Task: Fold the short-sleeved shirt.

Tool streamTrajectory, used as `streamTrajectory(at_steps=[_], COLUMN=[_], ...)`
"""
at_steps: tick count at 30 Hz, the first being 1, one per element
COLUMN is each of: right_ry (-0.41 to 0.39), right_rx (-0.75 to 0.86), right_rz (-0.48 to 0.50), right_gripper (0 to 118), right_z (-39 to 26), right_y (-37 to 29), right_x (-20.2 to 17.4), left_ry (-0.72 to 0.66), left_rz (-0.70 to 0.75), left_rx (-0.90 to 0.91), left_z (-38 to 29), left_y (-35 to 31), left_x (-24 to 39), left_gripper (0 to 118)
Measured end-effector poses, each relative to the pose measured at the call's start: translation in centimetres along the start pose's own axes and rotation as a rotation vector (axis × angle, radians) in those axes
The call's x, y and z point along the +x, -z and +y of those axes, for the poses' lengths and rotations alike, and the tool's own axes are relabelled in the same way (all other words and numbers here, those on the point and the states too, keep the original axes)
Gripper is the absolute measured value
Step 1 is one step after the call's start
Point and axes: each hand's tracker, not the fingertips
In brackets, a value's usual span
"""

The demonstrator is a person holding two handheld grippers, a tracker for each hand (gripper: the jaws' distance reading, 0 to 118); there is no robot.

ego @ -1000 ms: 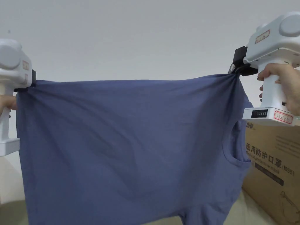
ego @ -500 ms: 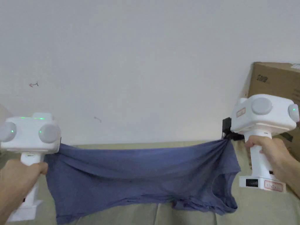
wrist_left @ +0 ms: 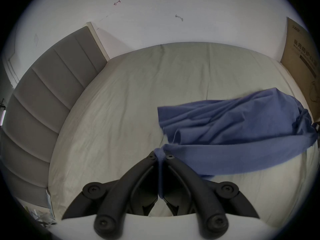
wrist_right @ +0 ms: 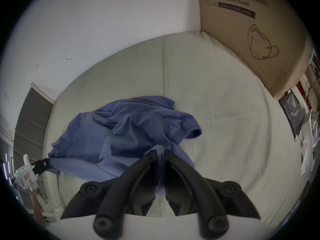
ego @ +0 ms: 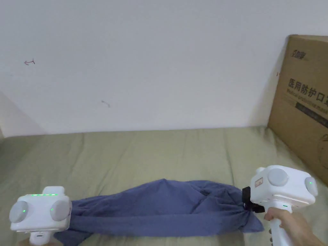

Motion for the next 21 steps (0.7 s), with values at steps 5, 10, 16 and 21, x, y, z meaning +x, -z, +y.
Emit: streamTrajectory(at_steps=[5, 10, 16, 21], right_ry=[-0.006, -0.010, -0.031, 0.010], right_rx=[0.048, 0.050, 0.019, -0.005], right_rz=[0.063, 0.113, 0.111, 0.099], right_gripper=[9, 9, 9, 9], right_z=[-4.3, -12.2, -25.0, -34.7], right_y=[-4.5, -9.5, -15.9, -20.4], right_x=[1.3, 2.9, 5.1, 7.6], left_ry=[0.030, 0.050, 0.070, 0.123], left_rz=[-0.040, -0.050, -0.052, -0.033], left_rx=[0.072, 0.098, 0.086, 0.033], left_z=[-4.9, -12.1, -24.3, -32.3], left_y=[-5.7, -12.4, -19.4, -23.0], left_x=[-1.9, -4.2, -7.4, -9.1], left_gripper=[2, 2, 2, 2])
